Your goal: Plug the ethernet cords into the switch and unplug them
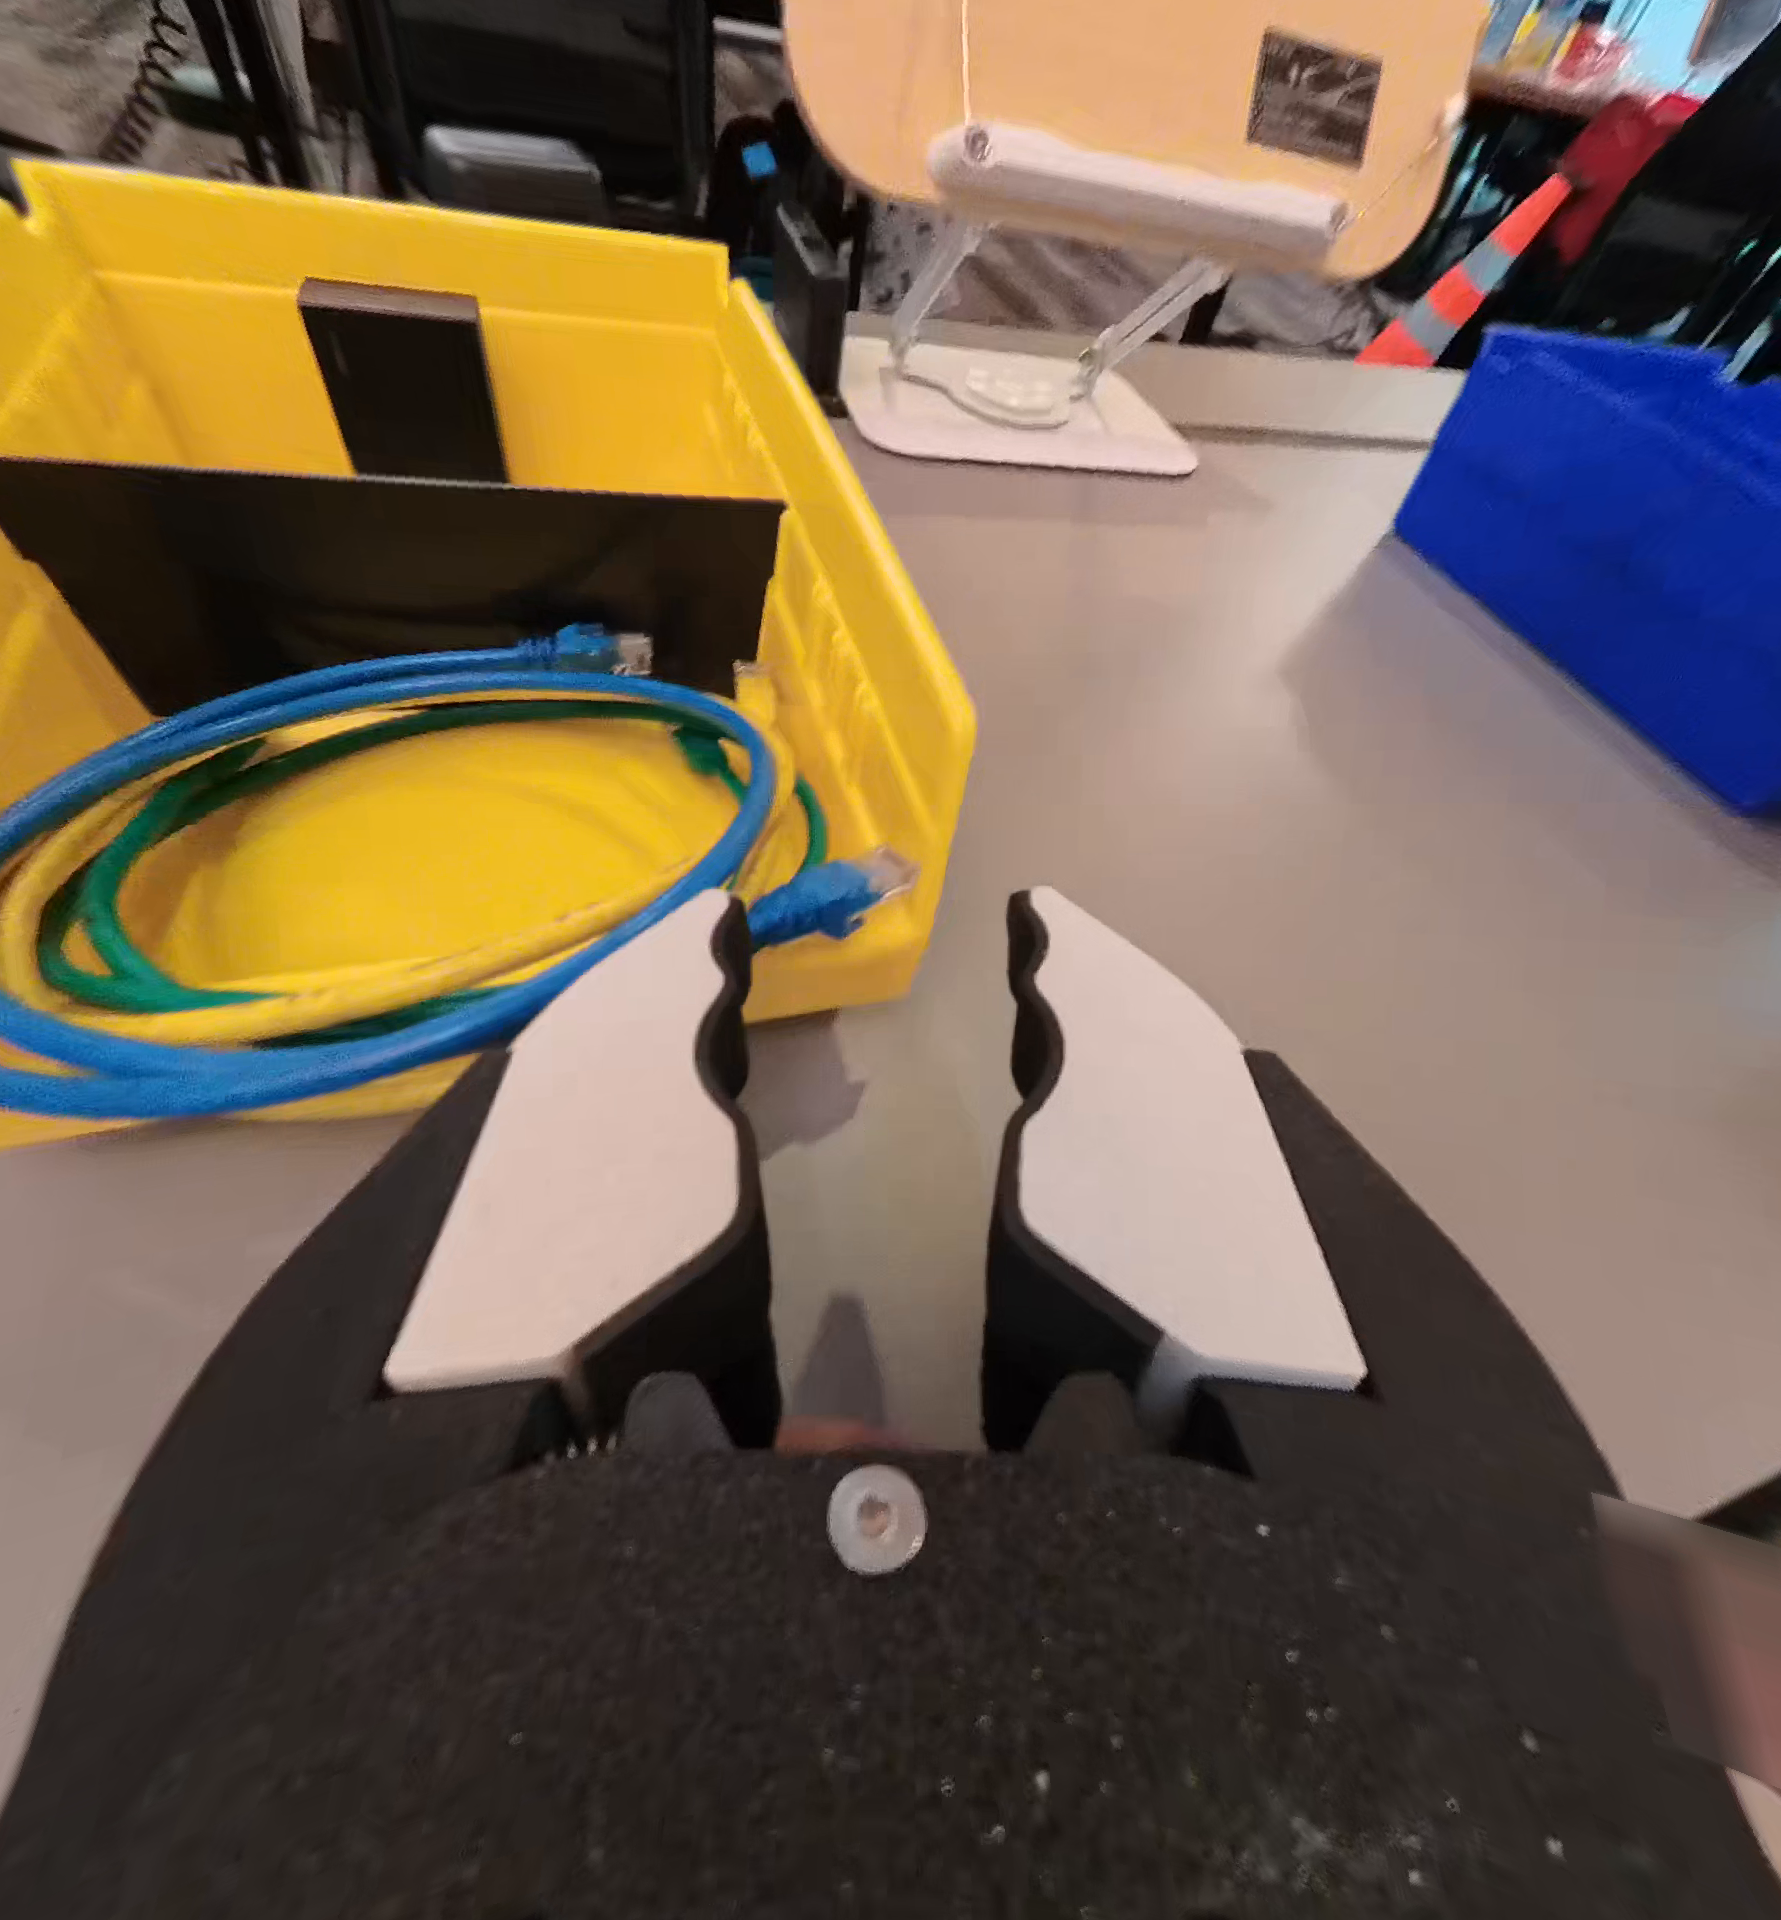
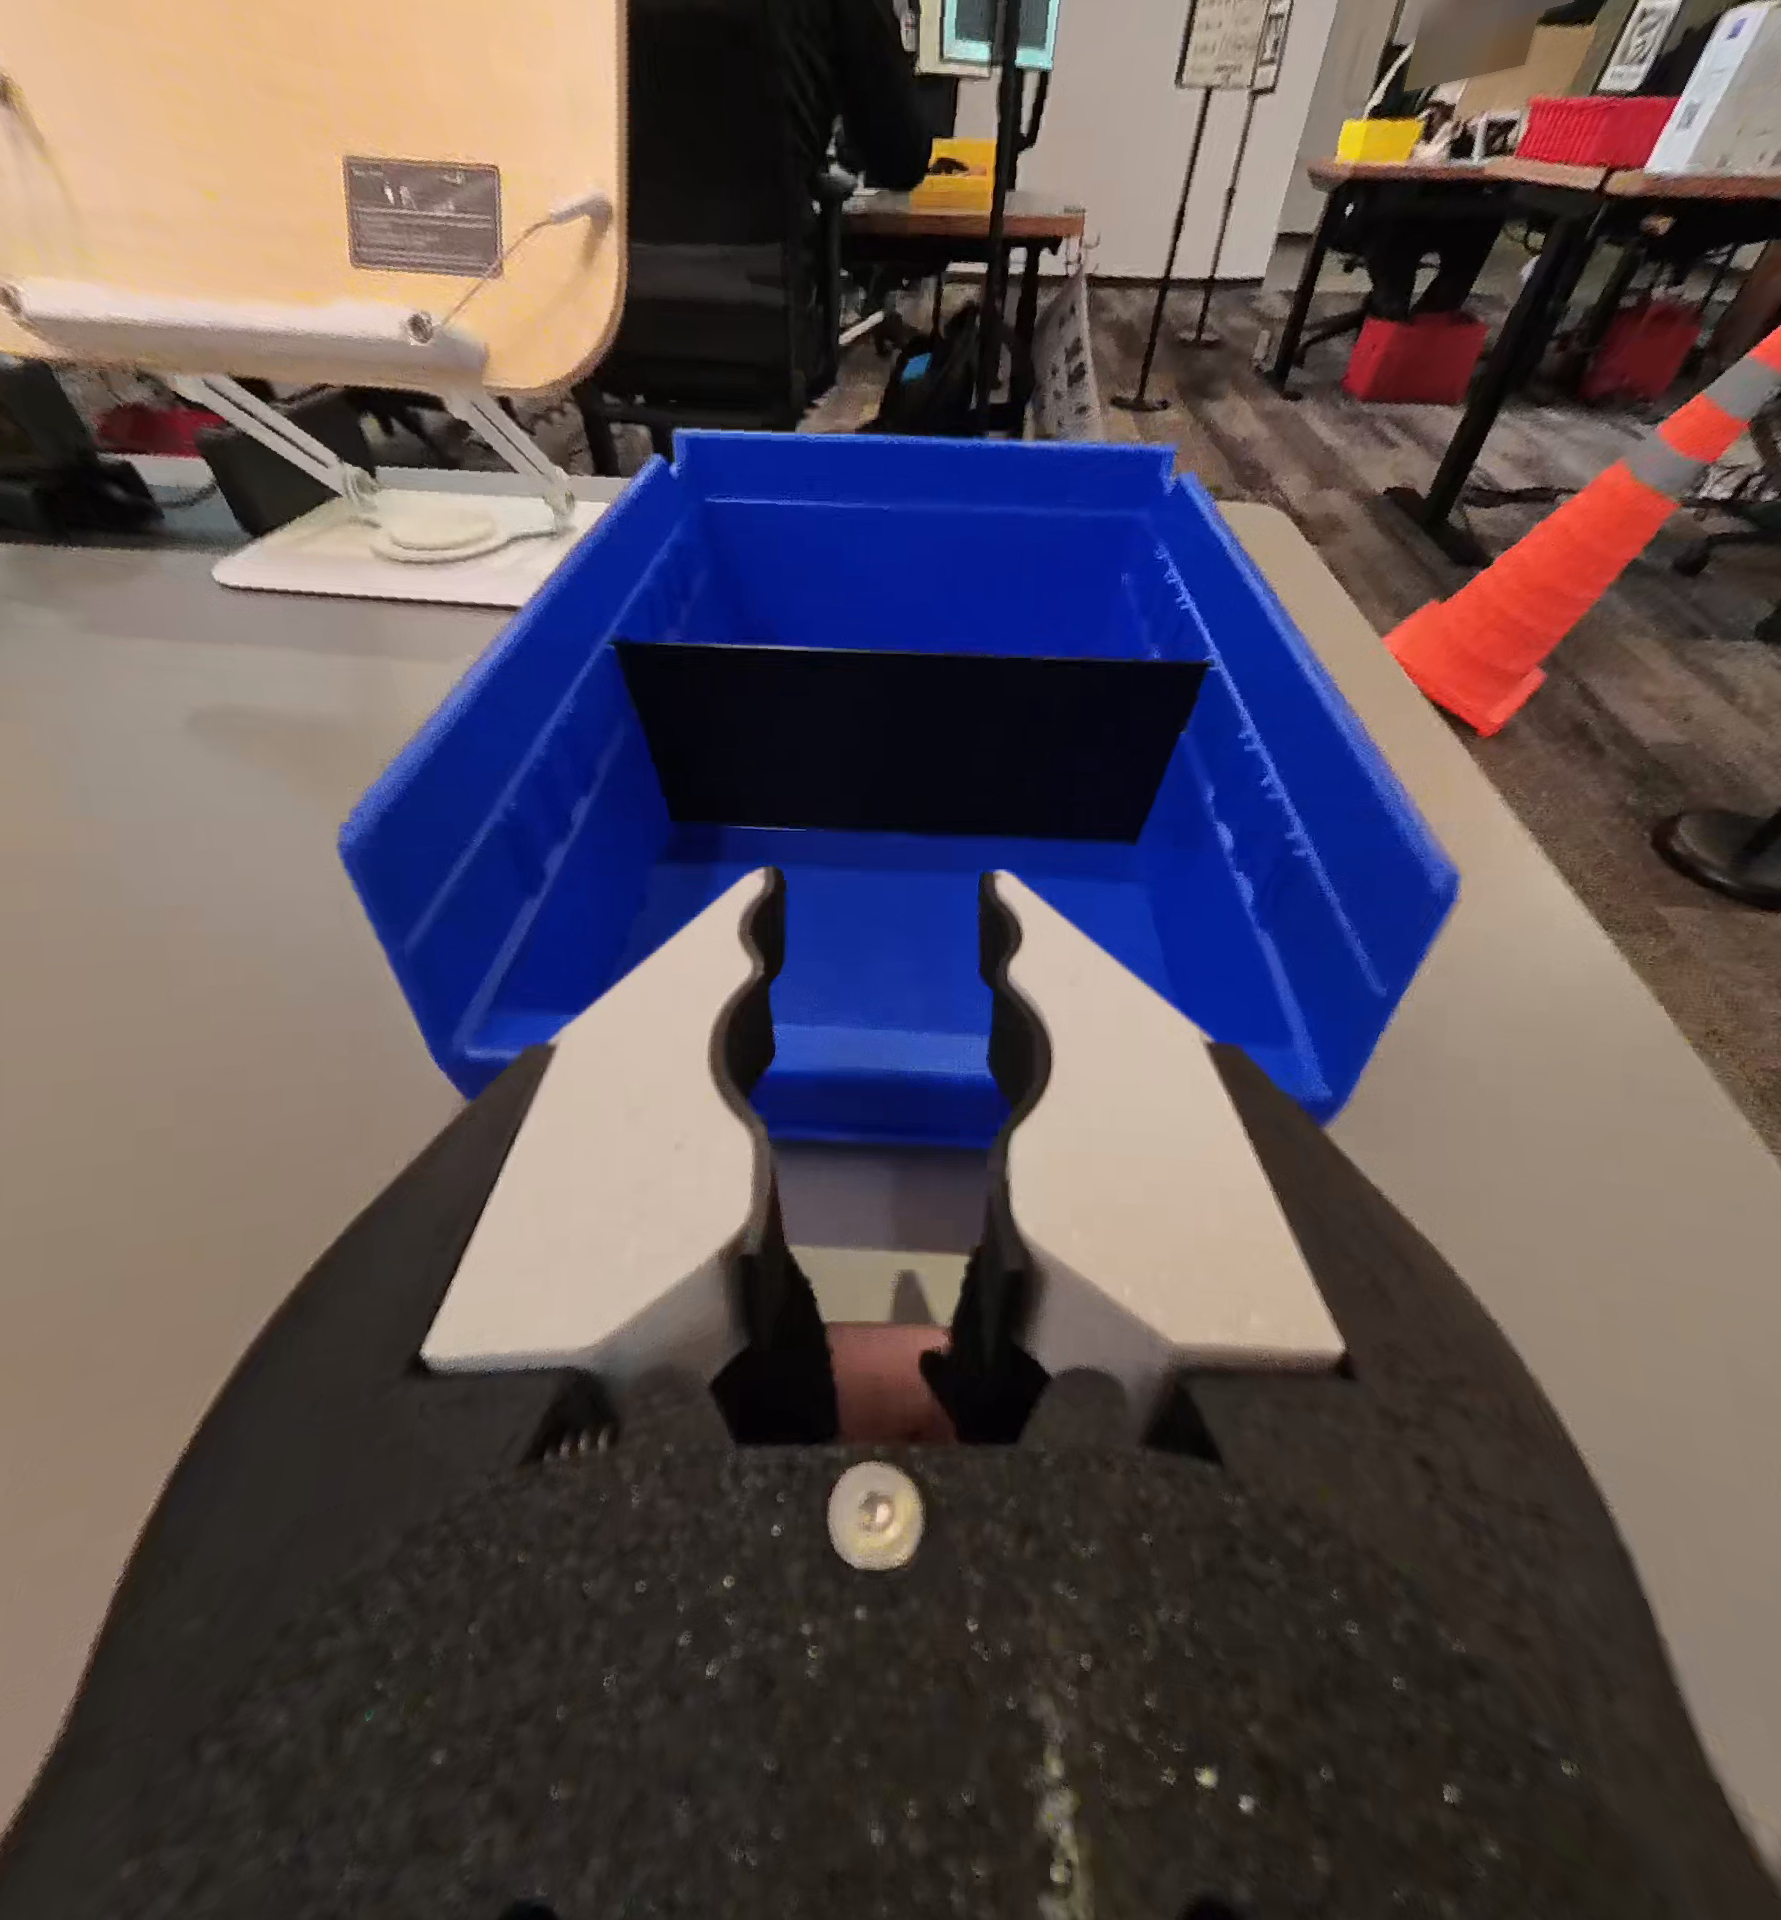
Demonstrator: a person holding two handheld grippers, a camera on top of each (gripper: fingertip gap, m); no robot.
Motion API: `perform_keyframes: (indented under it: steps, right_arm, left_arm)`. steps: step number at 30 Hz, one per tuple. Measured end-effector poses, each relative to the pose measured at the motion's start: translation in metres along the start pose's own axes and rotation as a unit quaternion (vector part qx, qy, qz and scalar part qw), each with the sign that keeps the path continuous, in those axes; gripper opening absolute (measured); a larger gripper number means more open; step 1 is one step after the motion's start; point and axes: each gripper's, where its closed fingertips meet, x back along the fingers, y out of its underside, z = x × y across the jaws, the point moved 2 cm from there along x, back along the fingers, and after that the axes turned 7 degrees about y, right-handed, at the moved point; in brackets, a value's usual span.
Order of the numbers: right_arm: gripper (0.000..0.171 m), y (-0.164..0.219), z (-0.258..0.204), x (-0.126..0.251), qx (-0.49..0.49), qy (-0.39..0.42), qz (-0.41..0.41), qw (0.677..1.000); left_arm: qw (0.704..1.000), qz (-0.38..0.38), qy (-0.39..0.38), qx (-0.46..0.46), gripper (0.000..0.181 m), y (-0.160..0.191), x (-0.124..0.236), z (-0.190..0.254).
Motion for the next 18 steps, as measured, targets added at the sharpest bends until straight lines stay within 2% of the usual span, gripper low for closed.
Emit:
perform_keyframes:
  steps: [3, 6, 10, 13, 15, 18]
  right_arm:
    - [0.038, 0.009, -0.004, -0.011, -0.007, -0.015, -0.023, 1.0]
    - [0.038, 0.011, -0.003, -0.011, 0.009, -0.015, -0.022, 1.0]
    - [0.038, 0.011, -0.004, -0.011, -0.023, -0.028, -0.032, 0.999]
    - [0.038, 0.011, -0.009, -0.014, -0.041, -0.042, -0.037, 0.998]
    - [0.038, 0.014, -0.011, -0.017, -0.039, -0.042, -0.045, 0.997]
    - [0.038, 0.011, -0.017, -0.022, -0.042, -0.047, -0.044, 0.997]
  left_arm:
    - [0.999, -0.005, 0.023, 0.041, 0.055, -0.007, -0.003, 0.009]
    - [0.995, -0.064, 0.036, 0.07, 0.063, -0.015, -0.004, 0.011]
    - [0.984, -0.172, 0.01, 0.038, 0.066, -0.052, -0.018, -0.007]
    - [0.977, -0.205, -0.057, -0.012, 0.067, -0.106, -0.051, -0.046]
    - [0.971, -0.226, -0.076, -0.029, 0.068, -0.135, -0.084, -0.071]
    - [0.947, -0.297, -0.116, -0.028, 0.07, -0.148, -0.138, -0.117]
